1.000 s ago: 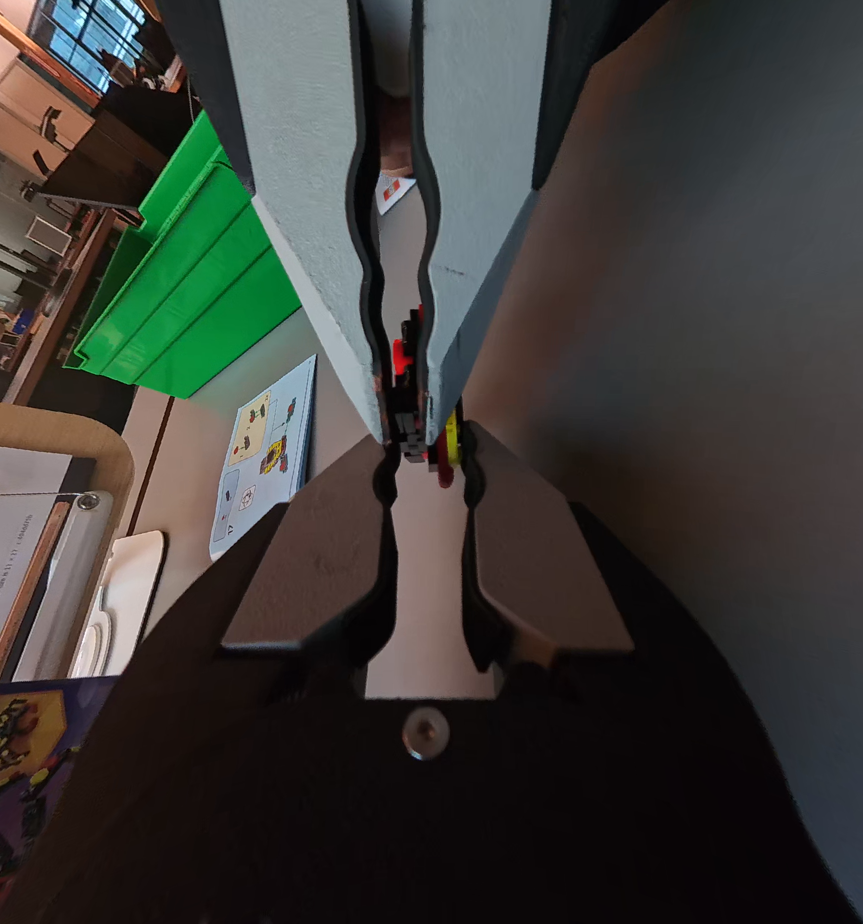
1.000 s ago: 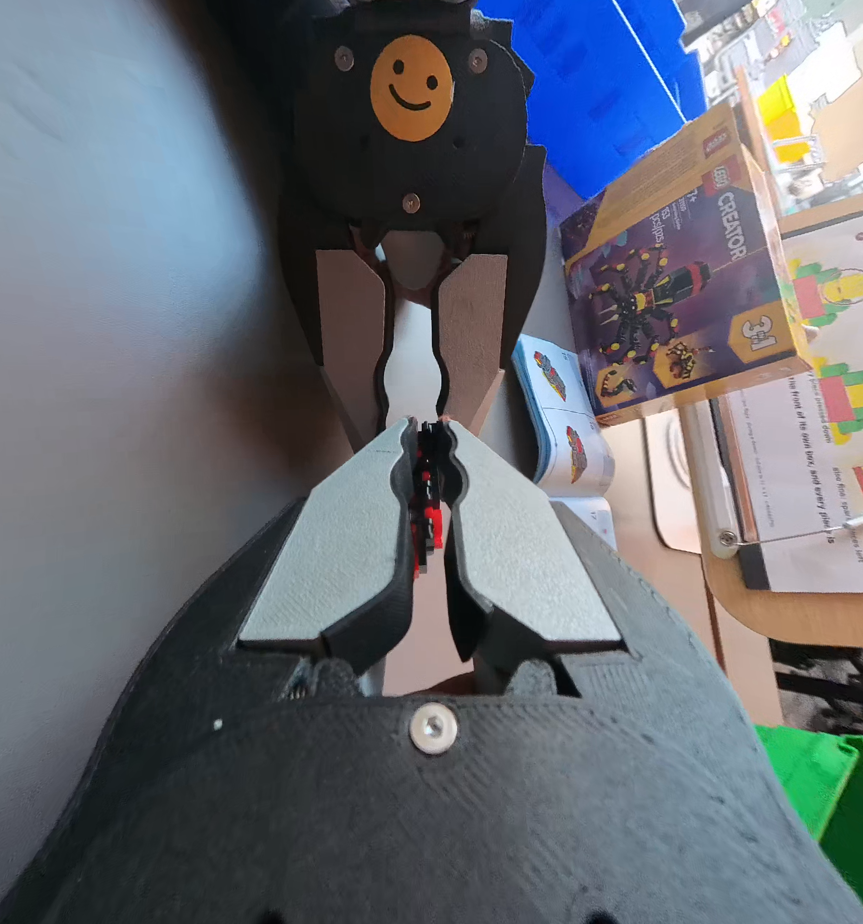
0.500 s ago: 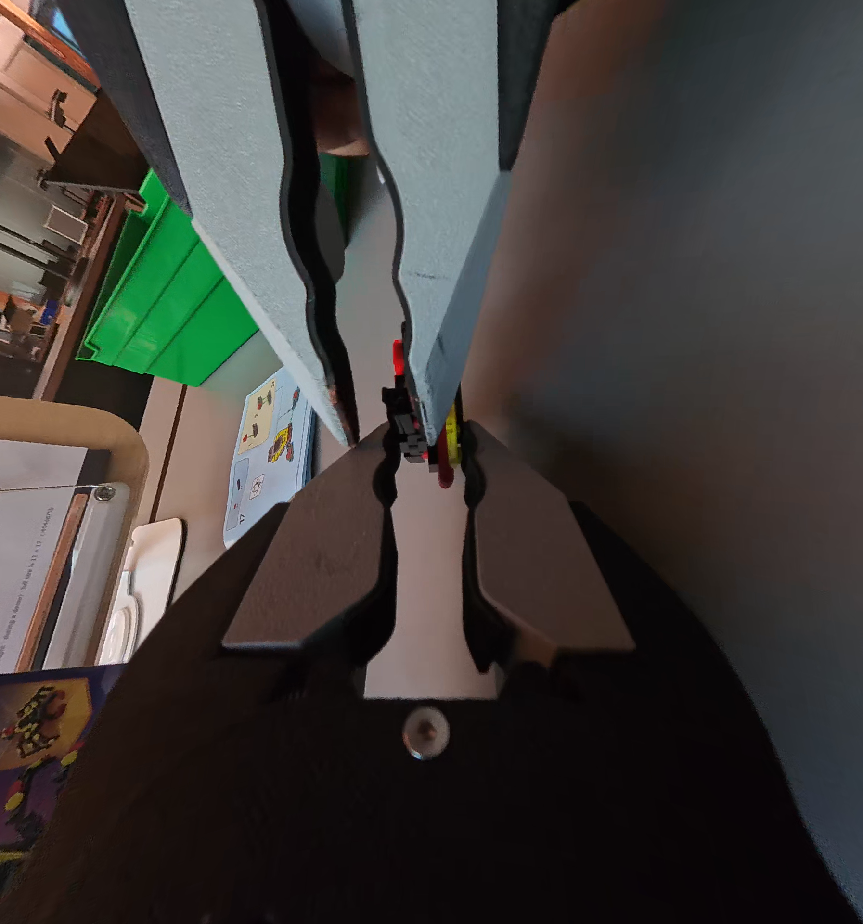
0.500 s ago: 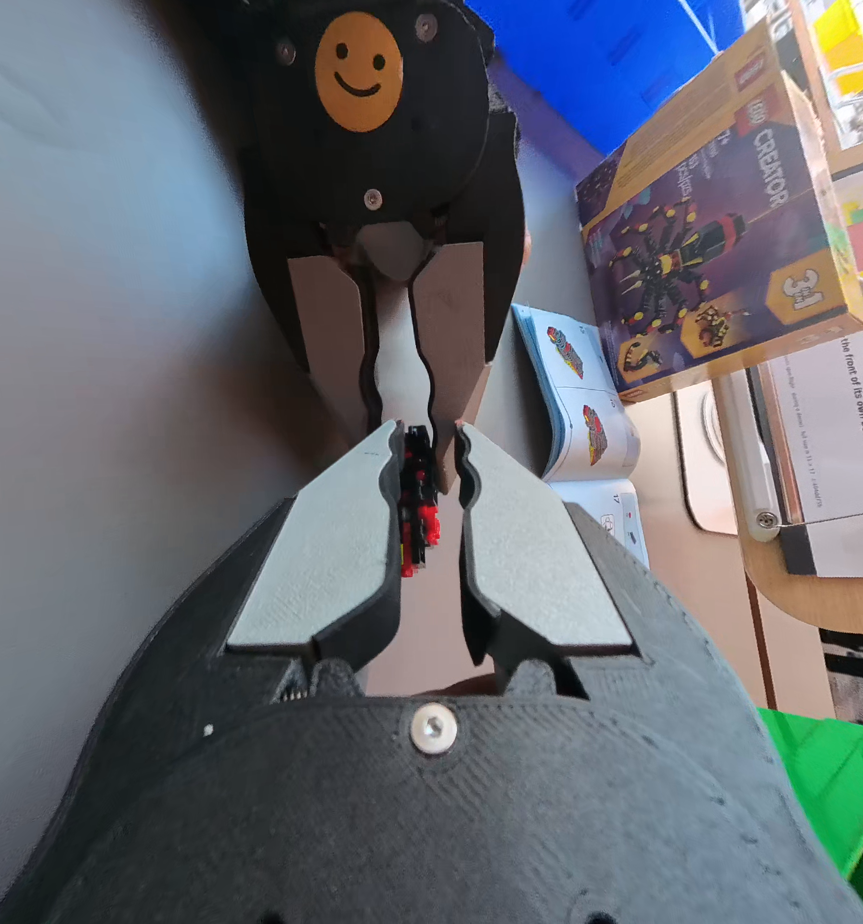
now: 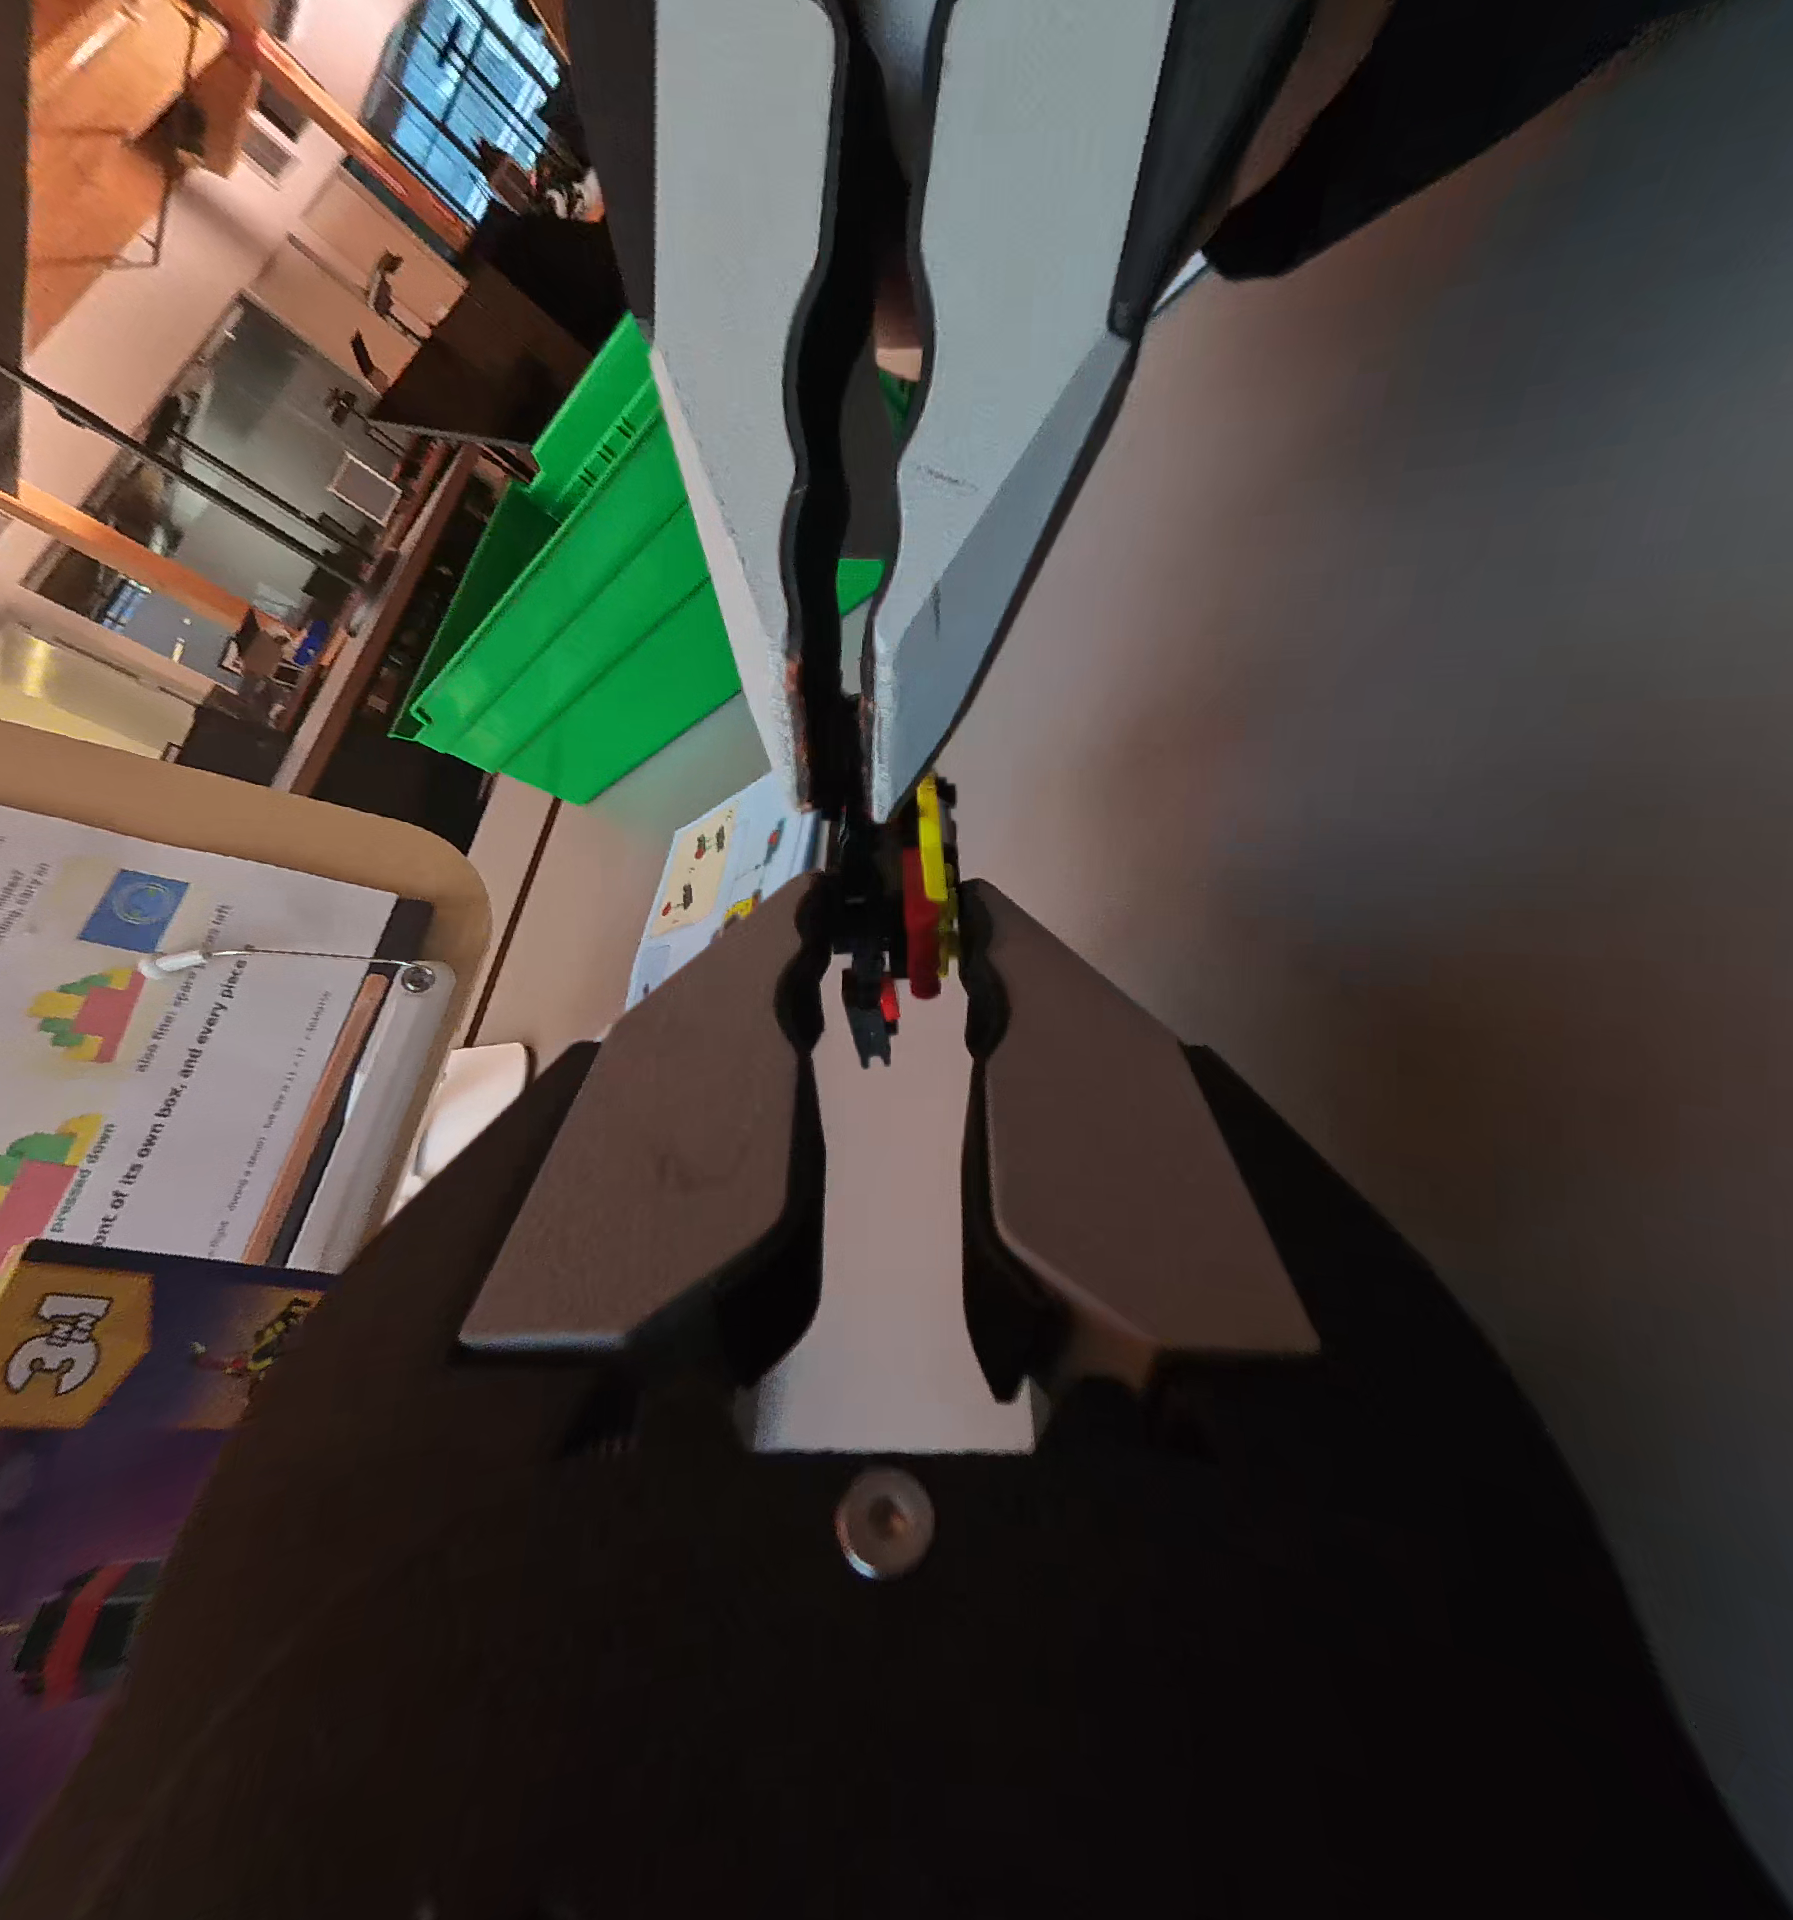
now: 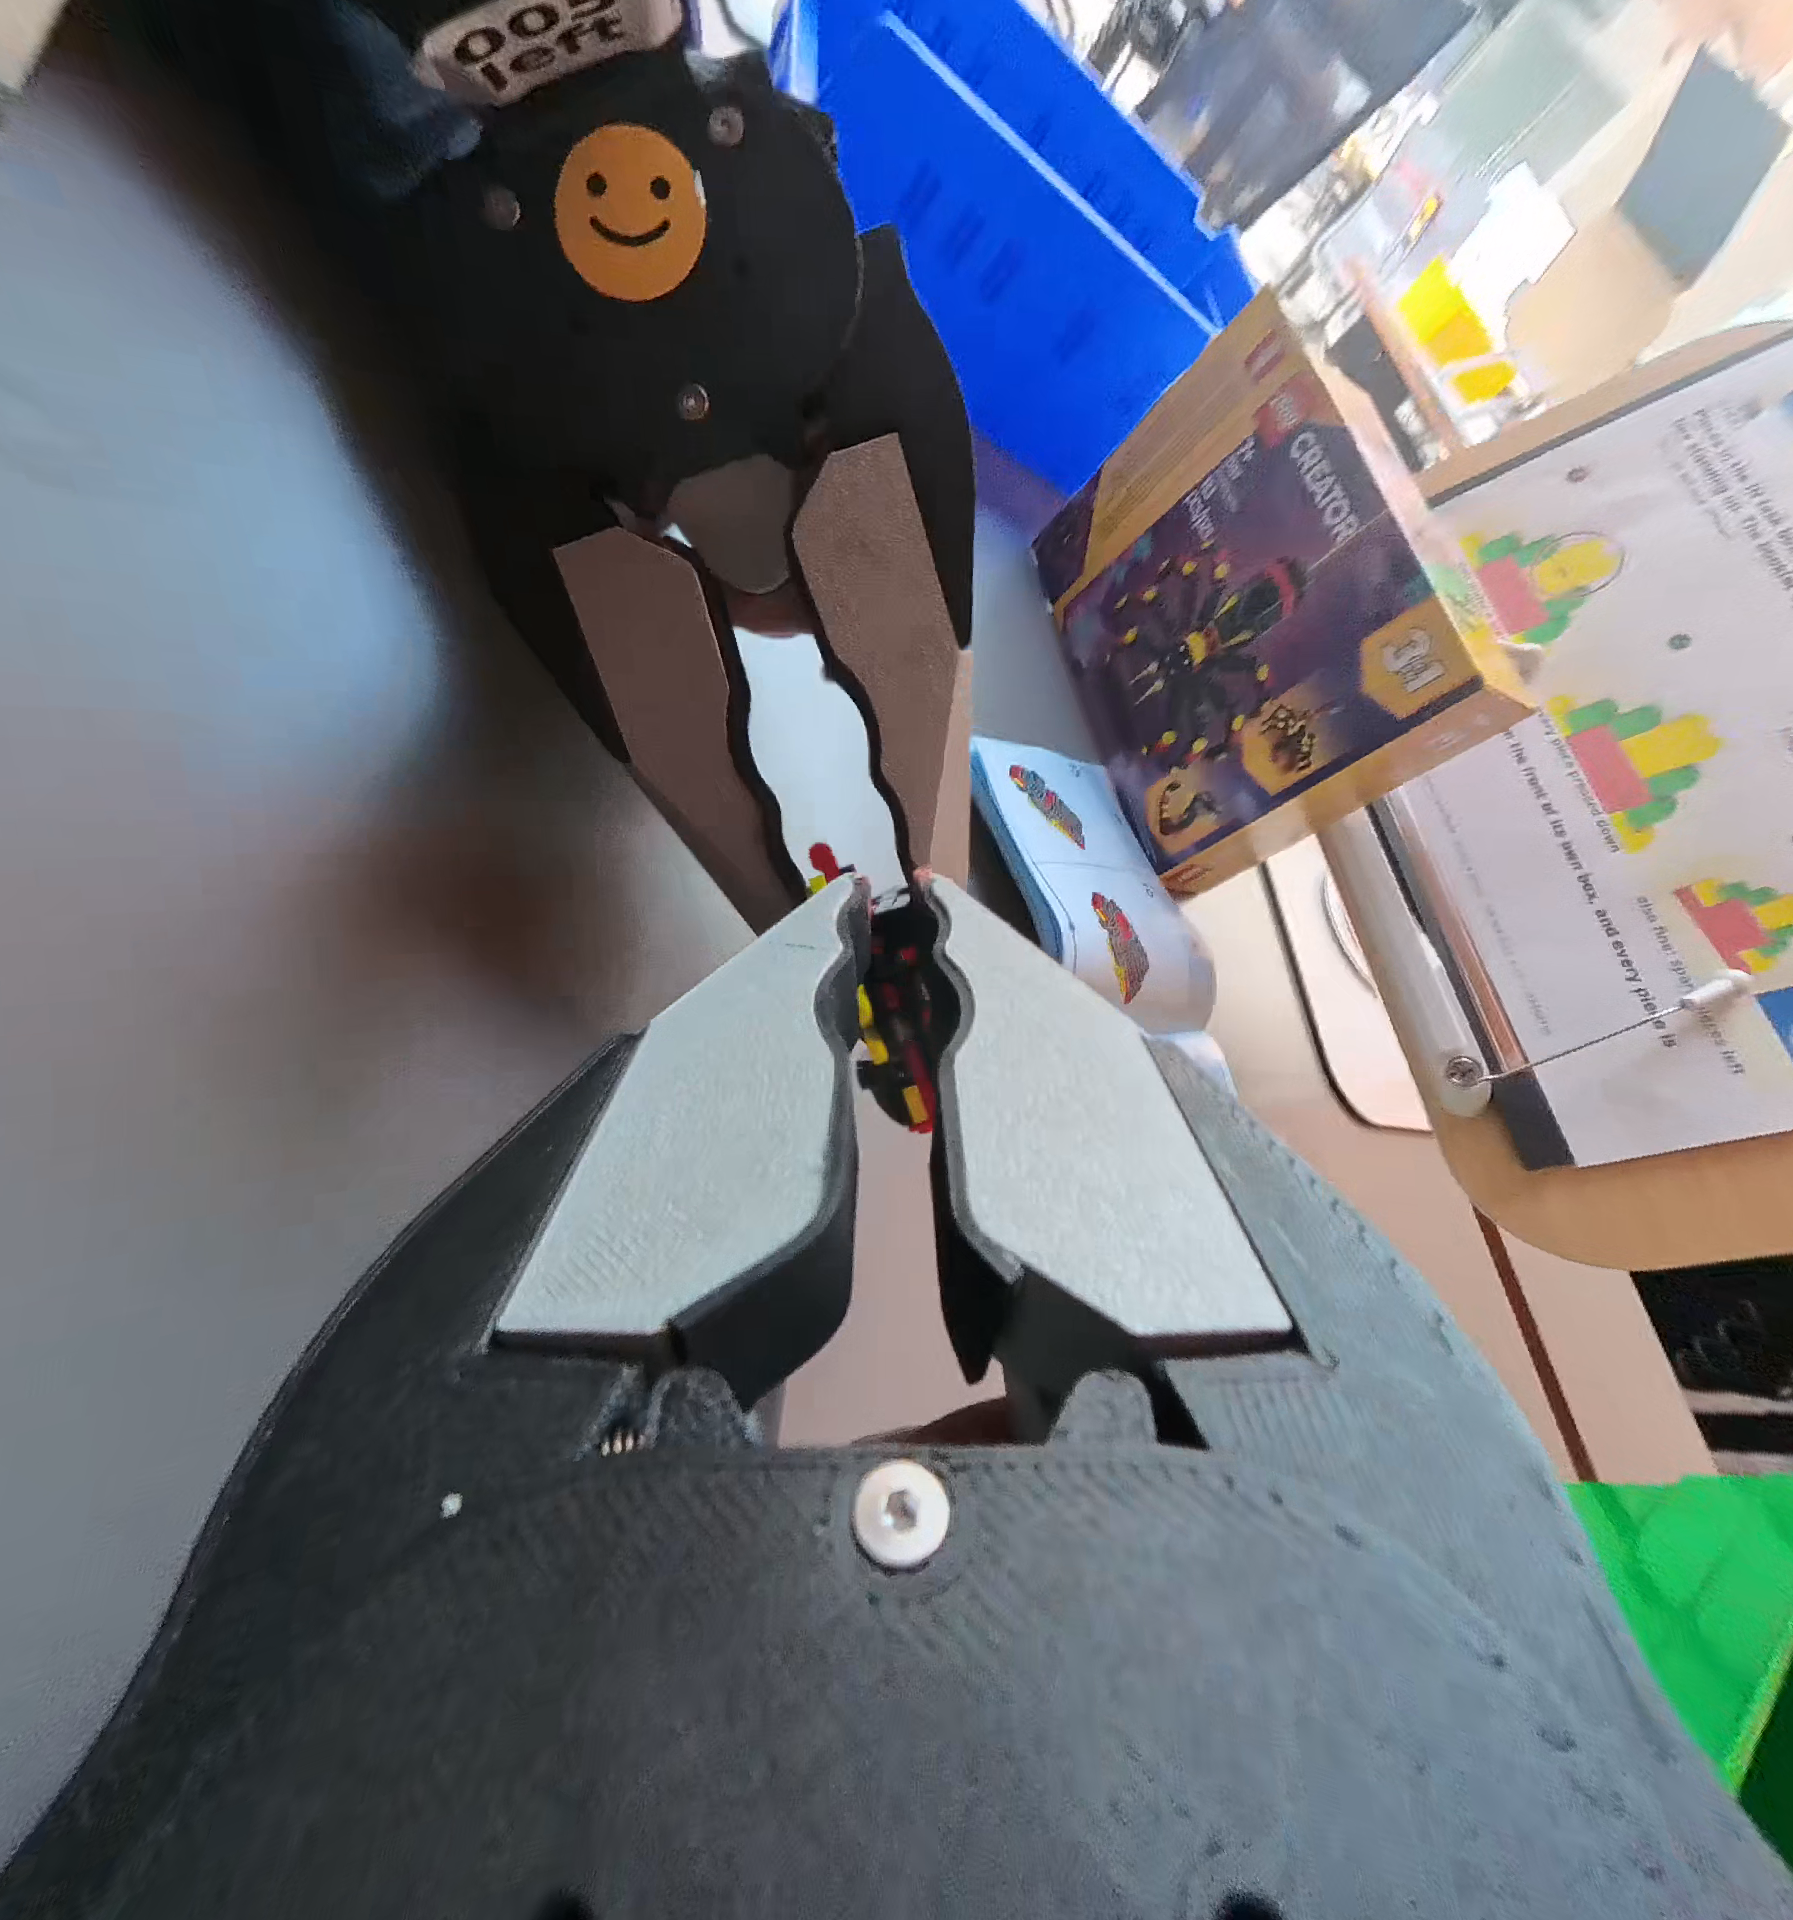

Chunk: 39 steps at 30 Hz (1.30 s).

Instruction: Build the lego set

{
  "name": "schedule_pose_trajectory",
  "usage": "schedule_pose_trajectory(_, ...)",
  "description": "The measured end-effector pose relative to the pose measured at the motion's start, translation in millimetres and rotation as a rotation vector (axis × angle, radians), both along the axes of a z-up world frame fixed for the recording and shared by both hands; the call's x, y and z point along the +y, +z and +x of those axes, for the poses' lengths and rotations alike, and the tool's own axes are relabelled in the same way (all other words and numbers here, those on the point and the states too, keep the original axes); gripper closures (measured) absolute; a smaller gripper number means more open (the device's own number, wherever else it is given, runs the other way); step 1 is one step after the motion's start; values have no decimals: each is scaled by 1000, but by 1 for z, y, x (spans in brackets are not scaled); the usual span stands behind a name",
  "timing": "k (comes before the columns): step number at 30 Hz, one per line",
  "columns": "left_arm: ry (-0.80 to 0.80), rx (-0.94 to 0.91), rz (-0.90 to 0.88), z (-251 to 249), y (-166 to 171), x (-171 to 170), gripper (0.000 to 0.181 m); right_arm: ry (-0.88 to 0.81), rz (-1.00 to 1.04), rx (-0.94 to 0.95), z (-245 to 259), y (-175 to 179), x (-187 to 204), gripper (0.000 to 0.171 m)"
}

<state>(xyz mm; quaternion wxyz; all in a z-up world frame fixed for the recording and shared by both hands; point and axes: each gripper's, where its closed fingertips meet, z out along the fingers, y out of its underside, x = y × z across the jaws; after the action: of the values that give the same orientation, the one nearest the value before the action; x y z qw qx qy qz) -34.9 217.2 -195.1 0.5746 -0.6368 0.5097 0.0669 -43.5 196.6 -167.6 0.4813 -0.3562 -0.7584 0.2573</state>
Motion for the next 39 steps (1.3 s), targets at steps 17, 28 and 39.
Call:
schedule_pose_trajectory(17,-41,91,-88,7,-25,-5,159,34,263,-145,9,-24,1,158)
schedule_pose_trajectory(28,-41,71,-114,6,-25,-5,159,5,305,-221,11,-36,5,155)
schedule_pose_trajectory(39,-54,50,-150,7,-27,-7,159,7,328,-231,14,-32,6,163)
